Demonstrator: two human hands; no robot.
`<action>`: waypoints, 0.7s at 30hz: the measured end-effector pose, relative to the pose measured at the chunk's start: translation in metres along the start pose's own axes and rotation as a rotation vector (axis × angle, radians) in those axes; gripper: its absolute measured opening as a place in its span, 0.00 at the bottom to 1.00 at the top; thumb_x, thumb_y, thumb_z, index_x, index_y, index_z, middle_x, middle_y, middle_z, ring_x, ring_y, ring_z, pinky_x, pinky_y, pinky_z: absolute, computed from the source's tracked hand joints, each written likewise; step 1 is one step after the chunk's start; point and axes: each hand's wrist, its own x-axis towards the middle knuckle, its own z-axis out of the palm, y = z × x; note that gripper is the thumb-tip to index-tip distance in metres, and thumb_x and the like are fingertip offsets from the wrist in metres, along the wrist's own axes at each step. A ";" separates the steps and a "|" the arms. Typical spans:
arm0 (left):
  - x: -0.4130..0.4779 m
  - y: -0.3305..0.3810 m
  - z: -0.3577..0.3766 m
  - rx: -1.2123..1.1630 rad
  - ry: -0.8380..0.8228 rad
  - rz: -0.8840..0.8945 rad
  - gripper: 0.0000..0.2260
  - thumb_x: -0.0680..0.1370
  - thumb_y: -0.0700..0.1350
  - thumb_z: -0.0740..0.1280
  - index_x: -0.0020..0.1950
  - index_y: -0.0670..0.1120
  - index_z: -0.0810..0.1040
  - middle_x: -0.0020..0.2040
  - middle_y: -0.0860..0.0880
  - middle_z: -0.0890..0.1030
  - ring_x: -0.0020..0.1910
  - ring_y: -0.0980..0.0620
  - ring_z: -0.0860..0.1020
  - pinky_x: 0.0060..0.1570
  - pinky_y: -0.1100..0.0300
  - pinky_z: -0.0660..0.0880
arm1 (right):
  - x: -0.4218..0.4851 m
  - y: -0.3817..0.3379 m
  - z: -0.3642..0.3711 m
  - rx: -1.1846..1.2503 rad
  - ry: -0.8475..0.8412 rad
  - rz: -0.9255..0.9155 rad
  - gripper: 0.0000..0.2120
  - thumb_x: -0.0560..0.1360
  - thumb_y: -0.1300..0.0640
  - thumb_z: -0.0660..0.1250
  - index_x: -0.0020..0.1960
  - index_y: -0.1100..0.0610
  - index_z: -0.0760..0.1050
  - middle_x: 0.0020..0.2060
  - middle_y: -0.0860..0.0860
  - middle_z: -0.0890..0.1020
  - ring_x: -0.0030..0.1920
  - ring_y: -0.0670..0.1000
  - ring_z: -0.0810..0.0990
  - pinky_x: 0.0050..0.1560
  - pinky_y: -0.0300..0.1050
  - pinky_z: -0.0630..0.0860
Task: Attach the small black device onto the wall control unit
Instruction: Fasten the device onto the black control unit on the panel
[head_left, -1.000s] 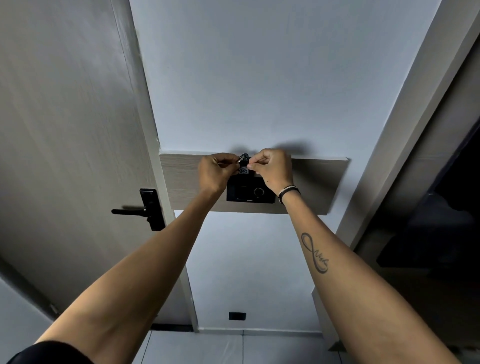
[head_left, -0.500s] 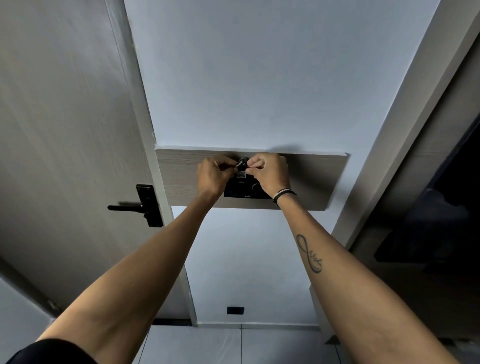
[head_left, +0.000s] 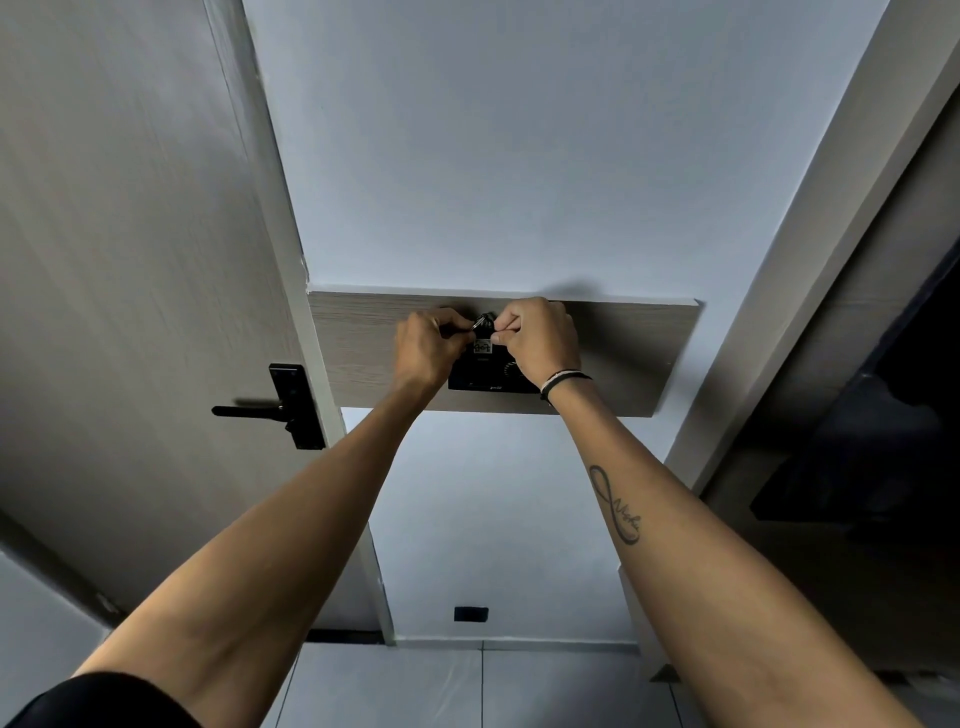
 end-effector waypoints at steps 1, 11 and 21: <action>0.000 0.000 0.000 0.001 0.000 0.000 0.04 0.76 0.37 0.76 0.49 0.41 0.89 0.38 0.47 0.85 0.36 0.51 0.80 0.42 0.60 0.75 | 0.000 0.000 0.000 -0.009 -0.001 0.000 0.05 0.69 0.58 0.80 0.40 0.53 0.85 0.38 0.48 0.88 0.42 0.53 0.86 0.48 0.44 0.80; 0.000 -0.001 0.001 0.014 -0.002 0.008 0.04 0.75 0.37 0.76 0.48 0.41 0.89 0.39 0.41 0.88 0.35 0.48 0.81 0.44 0.54 0.79 | 0.001 -0.001 -0.001 -0.019 -0.006 -0.012 0.05 0.70 0.61 0.80 0.39 0.54 0.85 0.38 0.50 0.89 0.41 0.53 0.87 0.45 0.41 0.78; -0.007 -0.013 0.007 0.043 0.017 0.032 0.04 0.76 0.37 0.77 0.49 0.42 0.90 0.41 0.45 0.88 0.40 0.42 0.87 0.49 0.43 0.84 | -0.002 0.006 0.007 -0.059 -0.009 -0.042 0.05 0.70 0.62 0.79 0.39 0.54 0.85 0.40 0.52 0.88 0.42 0.56 0.87 0.45 0.48 0.83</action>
